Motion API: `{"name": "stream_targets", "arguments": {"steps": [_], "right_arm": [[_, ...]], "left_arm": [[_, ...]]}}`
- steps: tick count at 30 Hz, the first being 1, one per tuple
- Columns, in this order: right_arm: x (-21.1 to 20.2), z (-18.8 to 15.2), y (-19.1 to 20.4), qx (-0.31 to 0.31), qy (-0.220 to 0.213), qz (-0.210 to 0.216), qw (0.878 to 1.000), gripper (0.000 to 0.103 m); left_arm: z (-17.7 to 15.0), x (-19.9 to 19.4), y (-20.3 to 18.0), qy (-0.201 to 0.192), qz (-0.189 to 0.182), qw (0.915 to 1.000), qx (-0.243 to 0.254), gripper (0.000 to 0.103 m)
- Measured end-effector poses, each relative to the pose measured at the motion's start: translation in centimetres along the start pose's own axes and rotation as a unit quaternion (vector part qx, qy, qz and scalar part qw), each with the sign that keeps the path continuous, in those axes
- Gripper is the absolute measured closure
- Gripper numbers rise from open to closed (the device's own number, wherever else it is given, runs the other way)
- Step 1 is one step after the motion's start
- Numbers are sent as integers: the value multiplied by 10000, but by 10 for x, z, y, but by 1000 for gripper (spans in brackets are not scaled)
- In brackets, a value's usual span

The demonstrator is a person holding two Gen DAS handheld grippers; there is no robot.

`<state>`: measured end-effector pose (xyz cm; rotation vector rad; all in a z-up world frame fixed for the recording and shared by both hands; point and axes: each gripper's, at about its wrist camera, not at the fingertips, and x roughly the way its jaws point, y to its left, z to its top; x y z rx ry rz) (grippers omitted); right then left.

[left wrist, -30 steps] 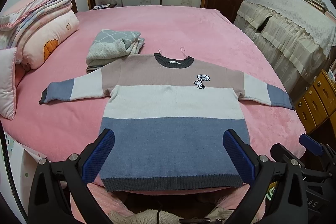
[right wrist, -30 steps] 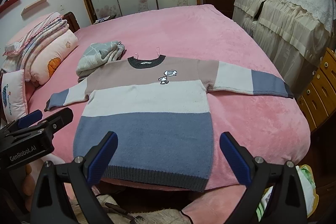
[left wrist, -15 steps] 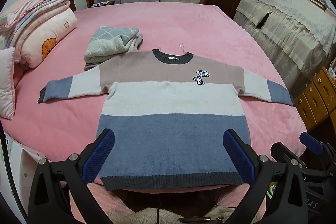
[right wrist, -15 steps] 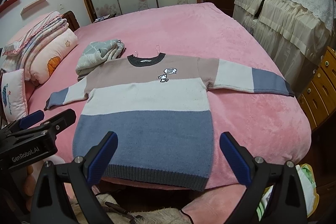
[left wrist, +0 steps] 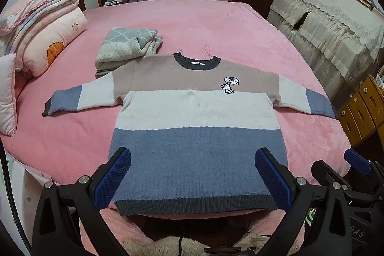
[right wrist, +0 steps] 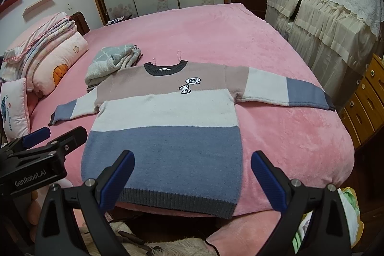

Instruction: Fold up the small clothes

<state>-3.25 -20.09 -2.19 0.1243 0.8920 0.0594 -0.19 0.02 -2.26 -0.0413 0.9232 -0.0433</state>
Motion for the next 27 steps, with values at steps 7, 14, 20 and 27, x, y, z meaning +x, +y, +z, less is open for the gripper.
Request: {"name": "stream_targets", "arguments": {"steps": [7,14,20,27], "right_arm": [[0,-1,-2,14,11,-7,10000,5],[-2,-1,-15,58,-155,-77,9998,5],[-6,3,-27,68,-293,-114,9995,5],[-11,9,-42,72,-432,-121,9990,5]], "left_arm": [[1,1,-7,62,35,10000,61,1],[6,0,-18,51,129,9998,125,1],[10,-3,-32,-31,207,9995,256,1],[15,-5,-50,-99,276,9984,476,1]]}}
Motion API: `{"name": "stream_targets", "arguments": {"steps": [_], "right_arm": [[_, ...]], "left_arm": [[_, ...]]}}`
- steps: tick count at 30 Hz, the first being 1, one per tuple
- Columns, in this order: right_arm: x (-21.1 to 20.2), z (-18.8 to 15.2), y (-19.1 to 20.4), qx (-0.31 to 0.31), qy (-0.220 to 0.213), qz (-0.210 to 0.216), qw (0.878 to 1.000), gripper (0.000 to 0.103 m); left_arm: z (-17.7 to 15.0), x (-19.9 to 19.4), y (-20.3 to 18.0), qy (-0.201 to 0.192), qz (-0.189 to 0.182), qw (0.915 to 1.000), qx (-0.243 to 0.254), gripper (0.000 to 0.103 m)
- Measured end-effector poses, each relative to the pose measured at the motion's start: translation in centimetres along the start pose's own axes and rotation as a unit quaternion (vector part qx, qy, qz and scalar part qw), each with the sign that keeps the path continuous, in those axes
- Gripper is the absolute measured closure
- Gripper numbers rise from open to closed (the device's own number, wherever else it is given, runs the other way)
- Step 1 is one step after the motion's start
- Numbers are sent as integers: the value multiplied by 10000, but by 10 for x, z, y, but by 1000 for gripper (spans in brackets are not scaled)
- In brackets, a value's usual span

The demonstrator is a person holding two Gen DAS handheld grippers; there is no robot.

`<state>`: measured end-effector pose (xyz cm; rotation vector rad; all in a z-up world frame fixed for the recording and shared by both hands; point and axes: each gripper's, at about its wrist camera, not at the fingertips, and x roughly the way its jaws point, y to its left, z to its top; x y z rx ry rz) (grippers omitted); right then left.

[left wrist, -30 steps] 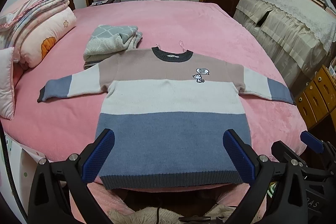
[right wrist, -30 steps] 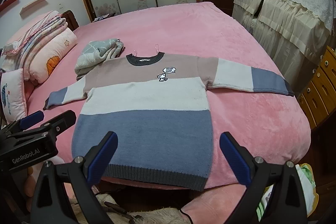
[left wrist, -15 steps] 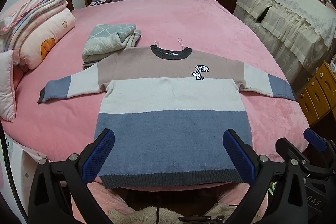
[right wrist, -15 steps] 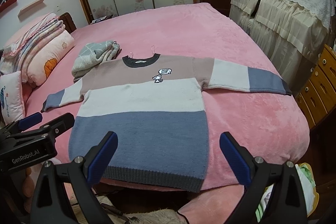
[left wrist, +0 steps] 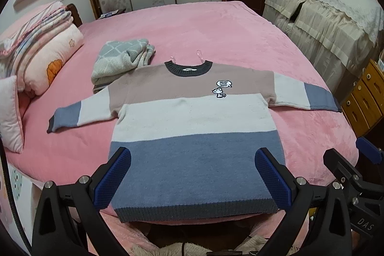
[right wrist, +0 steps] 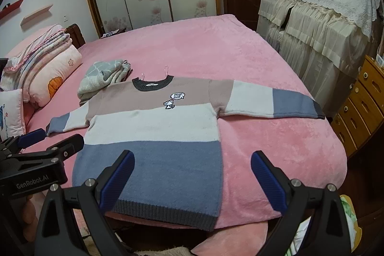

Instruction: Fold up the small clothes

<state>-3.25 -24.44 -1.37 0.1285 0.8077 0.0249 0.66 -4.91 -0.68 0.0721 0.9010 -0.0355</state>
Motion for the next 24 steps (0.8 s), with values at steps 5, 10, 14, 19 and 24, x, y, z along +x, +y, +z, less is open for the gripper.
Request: {"name": "stream_targets", "arguments": {"steps": [5,10,14,19,24], "right_arm": [[-3,5,-12,34,-103,-11,9999,5],[-8,9,-24,85,-234,-53,9997,5],[-14,15,-35,122,-373,-122,9992,5],[-23,27,-49,156,-561,-186,9981,5],[-41,46,-61,10,-935,-464,9945,5]], "left_arm": [[6,-2,-14,-73,4,9999,126,1],[16,-9,-28,-245,67,9992,293,1],[27,-14,-39,-372,-199,9985,346,1],[43,-23,-47,-676,-350,9967,264,1],[66,-34,-61,-931,-571,9934,356,1]]}}
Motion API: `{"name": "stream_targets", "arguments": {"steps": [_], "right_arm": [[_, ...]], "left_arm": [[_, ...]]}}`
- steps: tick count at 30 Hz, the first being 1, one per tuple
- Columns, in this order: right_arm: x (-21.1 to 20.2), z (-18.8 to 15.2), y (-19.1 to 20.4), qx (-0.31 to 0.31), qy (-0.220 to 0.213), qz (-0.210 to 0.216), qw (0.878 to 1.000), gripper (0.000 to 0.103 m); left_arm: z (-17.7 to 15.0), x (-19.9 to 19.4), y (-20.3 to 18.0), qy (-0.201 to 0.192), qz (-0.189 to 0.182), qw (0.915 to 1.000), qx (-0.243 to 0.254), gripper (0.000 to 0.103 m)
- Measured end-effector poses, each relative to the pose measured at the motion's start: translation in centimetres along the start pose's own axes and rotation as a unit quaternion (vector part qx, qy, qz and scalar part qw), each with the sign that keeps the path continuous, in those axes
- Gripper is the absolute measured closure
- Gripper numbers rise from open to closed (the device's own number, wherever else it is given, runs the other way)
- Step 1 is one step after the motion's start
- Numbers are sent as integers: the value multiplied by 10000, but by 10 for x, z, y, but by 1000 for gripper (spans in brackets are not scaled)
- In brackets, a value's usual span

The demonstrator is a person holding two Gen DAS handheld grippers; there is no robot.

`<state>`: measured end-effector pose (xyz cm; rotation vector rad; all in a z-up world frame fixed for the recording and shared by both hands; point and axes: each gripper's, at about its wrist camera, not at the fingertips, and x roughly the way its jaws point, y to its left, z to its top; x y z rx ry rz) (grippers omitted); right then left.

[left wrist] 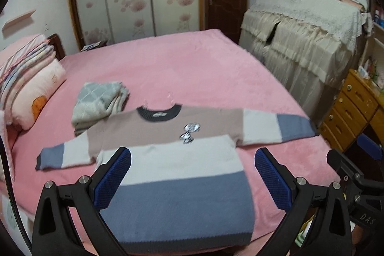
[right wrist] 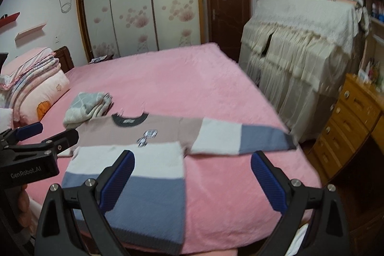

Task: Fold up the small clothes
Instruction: 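Move the right gripper out to the dark cuff of a blue sleeve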

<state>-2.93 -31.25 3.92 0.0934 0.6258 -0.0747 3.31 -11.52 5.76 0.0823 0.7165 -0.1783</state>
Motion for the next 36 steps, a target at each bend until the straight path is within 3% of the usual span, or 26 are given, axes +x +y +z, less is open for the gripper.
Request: {"name": "stream_targets", "arguments": {"steps": [8,15,19,27,34,36], "right_arm": [[-15,46,-50,56,-648,-796,9947,5],[13,60,-92,63,-622,-1442,9876,5],[35,56,-110,89,-446,-1720,9840,5],[71,44,-144,155,-91,-2046,9787,5],[93,37,-184,450,24,-2046,9778,6],[99,37,-200,647,84,-2000,9776,13]], "left_arm": [[52,2,-33,-370,-937,9948,148,1],[70,36,-74,-900,-968,9908,275,0],[76,76,-106,-787,-974,9907,535,1],[72,150,-149,-380,-1235,9903,513,1],[63,200,-176,-93,-1195,9911,578,1],[61,211,-182,-20,-1169,9914,594,1]]}}
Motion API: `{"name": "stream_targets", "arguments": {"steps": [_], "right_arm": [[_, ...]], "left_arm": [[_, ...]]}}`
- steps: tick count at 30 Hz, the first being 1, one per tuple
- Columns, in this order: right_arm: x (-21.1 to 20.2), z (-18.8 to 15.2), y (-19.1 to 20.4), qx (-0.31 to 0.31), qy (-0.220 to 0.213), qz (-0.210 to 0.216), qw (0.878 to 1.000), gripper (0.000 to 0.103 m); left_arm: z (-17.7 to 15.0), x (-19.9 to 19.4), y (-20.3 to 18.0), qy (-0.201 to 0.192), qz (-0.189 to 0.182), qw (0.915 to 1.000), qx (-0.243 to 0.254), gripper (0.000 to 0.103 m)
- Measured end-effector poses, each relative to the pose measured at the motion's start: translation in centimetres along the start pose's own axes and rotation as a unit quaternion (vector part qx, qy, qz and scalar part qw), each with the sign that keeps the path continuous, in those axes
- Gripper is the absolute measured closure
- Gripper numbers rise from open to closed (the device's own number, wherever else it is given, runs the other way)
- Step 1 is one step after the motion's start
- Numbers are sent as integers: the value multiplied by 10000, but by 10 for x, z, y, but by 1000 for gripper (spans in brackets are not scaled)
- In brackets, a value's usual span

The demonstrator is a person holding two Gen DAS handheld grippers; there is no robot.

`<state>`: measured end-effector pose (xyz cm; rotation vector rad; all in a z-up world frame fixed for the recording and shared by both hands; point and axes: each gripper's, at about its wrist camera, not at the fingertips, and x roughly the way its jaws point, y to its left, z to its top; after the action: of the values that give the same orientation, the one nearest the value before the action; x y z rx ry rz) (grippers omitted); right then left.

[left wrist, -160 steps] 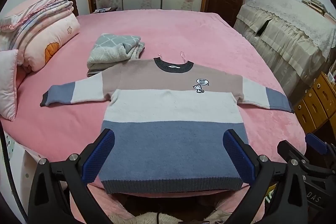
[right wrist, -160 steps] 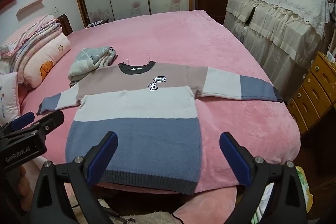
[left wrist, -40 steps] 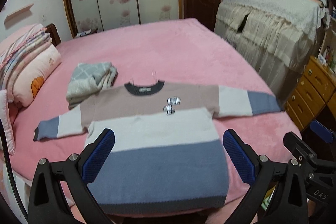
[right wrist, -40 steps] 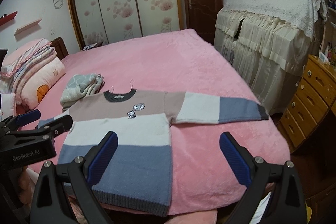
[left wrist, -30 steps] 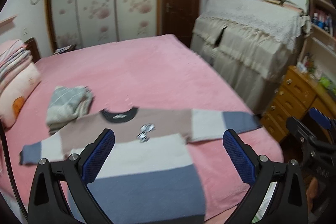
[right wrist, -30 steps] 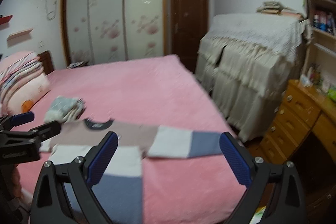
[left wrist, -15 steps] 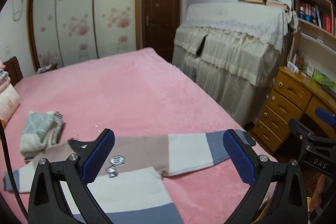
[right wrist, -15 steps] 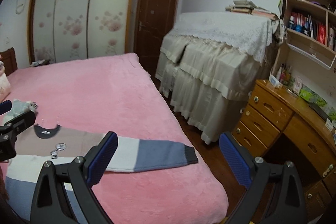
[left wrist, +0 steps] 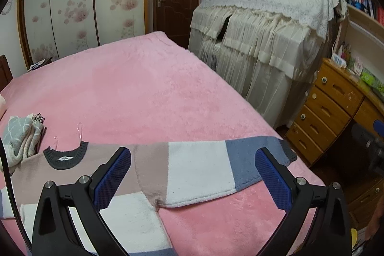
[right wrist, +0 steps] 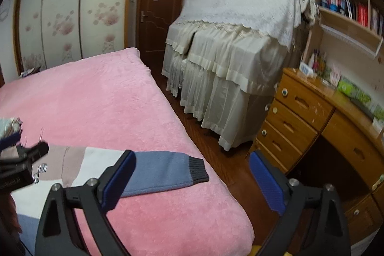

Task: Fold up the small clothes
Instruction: 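Move the right gripper out to the dark cuff of a blue sleeve, then close the right gripper on the sleeve cuff and lift it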

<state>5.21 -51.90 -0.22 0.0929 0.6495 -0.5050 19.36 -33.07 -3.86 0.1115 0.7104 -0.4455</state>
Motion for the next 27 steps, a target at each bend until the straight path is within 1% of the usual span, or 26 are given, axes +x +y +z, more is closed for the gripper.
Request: {"name": "stream_targets", "arguments": {"steps": [3,6,8,11,14,17,20,24,27], "right_arm": [[21,2,-18,281,203,169,9993,20],[48,1,-33,552,465,436,9964,22],[65,-1,-38,676,673,563,9938,23],[98,-8,-44,880,1046,791,9875,27],[133,-19,-47,1116,1449,1045,9776,29],[170,-33,-54,1443,1928,1215,9629,30],[205,-53,-59,1798,2337,1280,9469,34],[230,-74,-64,2177,2676,1403,9281,39],[248,-88,-68,2513,2879,1507,9117,39]], "left_arm": [[-5,19,-9,80,71,9999,89,1],[-11,37,-17,154,197,9994,231,1],[-16,48,-21,255,207,9991,275,1],[-23,67,-26,398,226,9984,321,1],[-31,83,-31,520,276,9977,344,1],[-38,98,-34,640,326,9968,354,1],[-42,113,-40,718,405,9958,404,1],[-45,134,-47,873,497,9942,376,1],[-44,152,-54,1035,404,9937,169,1]]}}
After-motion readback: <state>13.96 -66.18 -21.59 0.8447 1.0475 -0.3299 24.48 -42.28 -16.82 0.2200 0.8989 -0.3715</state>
